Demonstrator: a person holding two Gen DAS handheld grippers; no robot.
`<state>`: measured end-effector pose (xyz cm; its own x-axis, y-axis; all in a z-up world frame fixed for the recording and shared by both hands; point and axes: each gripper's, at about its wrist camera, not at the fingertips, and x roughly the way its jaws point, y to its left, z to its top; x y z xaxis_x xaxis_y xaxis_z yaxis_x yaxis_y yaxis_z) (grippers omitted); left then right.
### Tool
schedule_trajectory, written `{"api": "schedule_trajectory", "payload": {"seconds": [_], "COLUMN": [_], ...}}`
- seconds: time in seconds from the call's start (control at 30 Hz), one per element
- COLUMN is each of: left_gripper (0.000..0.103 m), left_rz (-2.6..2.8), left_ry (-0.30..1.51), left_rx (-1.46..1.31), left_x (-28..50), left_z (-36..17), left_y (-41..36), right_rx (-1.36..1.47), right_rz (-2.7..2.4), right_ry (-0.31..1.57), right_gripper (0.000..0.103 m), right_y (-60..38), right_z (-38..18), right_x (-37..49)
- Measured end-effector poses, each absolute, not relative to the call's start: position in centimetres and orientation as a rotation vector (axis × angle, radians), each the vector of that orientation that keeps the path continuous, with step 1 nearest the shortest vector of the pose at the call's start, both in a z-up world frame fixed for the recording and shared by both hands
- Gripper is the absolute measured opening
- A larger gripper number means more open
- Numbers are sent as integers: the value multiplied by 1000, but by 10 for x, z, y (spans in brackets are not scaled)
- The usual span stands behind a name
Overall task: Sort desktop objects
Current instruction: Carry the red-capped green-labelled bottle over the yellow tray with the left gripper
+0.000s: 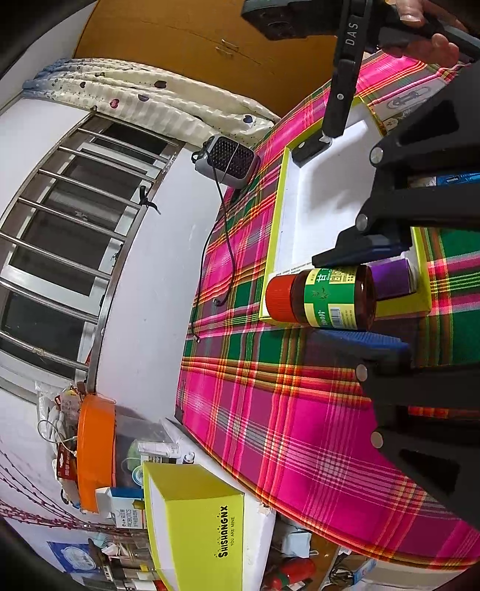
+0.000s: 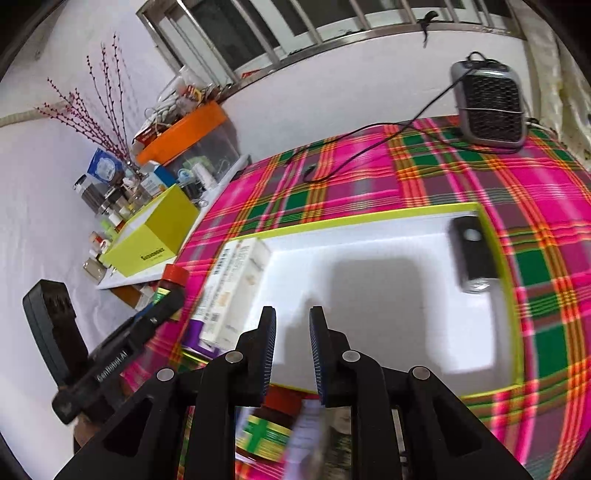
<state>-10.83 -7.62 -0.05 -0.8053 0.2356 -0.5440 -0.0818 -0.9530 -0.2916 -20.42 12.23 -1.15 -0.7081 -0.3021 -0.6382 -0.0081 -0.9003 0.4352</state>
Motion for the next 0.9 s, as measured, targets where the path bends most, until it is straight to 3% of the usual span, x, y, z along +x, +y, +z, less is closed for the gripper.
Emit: {"api": "schedule_trajectory", "payload": {"seconds": [0.9], "left_gripper": [33], "left_rz": [2616], "left_ry": [-255], "left_rx": [-1095], "left_x": [-134], "left_z": [13], "left_y": [25], "right_rx": [955], "right_rz": [-2768], "right_ry": [-673], "right_gripper": [23], "right_y": [198], "right_z": [-27], "right_x": [-171]}}
